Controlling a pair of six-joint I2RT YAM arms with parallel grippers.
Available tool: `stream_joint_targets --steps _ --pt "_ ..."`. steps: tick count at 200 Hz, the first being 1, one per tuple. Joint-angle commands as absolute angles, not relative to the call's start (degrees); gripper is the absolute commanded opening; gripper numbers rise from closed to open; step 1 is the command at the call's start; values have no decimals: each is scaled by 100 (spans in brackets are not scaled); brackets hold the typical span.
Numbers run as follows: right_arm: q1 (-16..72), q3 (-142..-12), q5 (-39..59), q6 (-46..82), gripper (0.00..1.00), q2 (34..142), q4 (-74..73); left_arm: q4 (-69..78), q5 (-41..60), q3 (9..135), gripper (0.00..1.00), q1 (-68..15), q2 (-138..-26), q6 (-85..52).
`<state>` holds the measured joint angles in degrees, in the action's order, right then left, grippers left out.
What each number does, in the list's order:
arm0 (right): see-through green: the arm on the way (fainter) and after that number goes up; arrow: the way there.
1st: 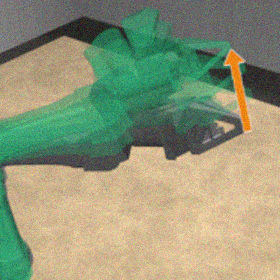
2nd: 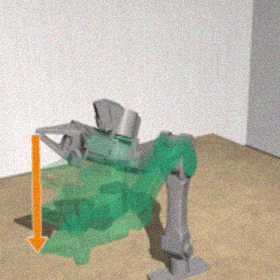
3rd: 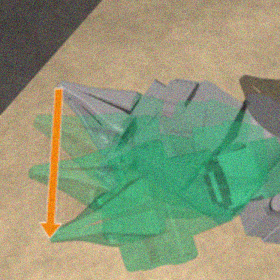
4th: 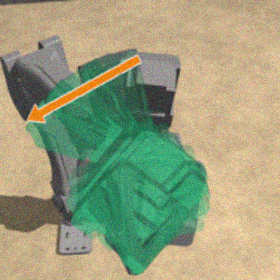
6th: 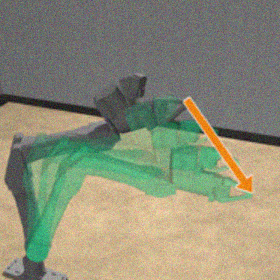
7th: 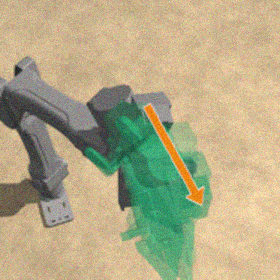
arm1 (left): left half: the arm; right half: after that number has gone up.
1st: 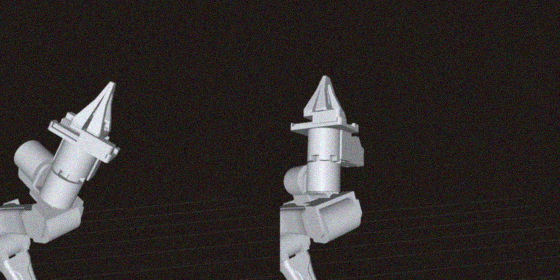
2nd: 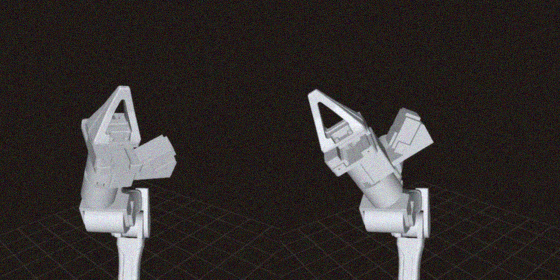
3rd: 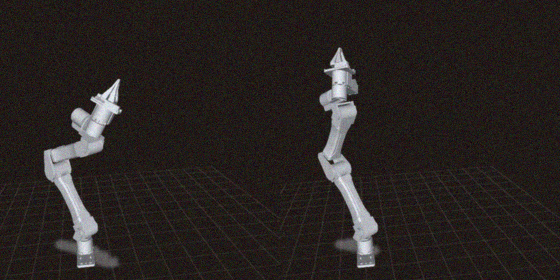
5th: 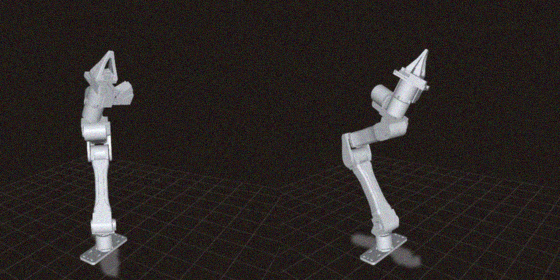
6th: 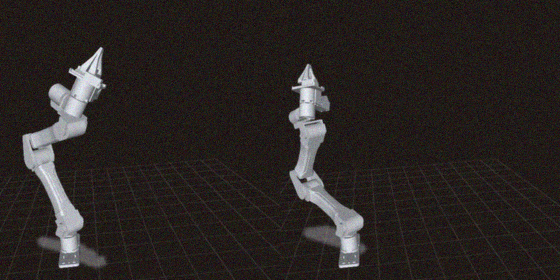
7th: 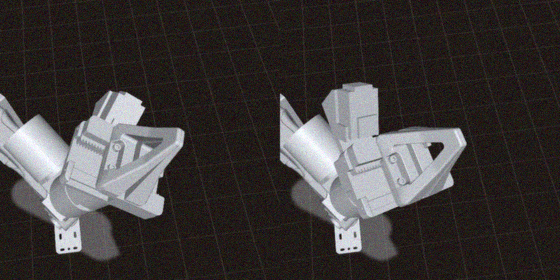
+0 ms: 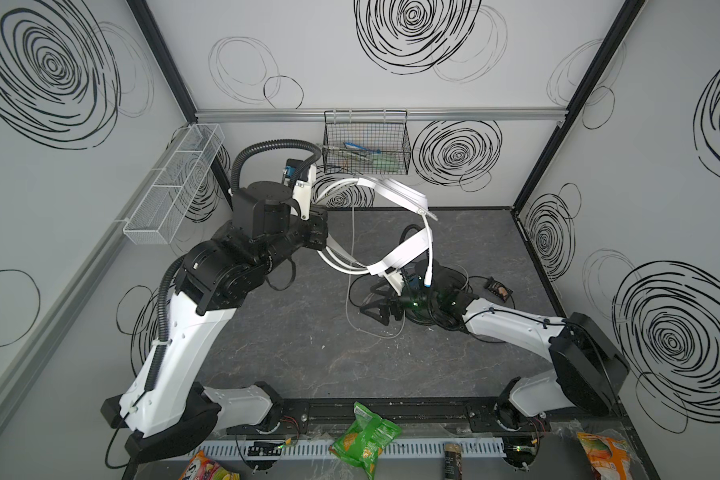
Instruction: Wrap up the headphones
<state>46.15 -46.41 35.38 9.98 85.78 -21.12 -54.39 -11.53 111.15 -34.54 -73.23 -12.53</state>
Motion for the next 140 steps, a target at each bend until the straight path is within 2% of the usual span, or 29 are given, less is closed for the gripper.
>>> stream_joint_targets --steps 1,59,140 --pt "4808 -4878 3846 1122 95 8881 -2571 -5003 -958 11371 0 -3490 -7312 -1590" --pt "5156 -5146 4031 1285 92 9773 -2636 -4892 -821 11342 0 -3487 -7330 -1683" --pt "5047 -5255 4277 1663 83 10678 -3044 -4853 -655 11397 0 -3441 -7330 -1805"
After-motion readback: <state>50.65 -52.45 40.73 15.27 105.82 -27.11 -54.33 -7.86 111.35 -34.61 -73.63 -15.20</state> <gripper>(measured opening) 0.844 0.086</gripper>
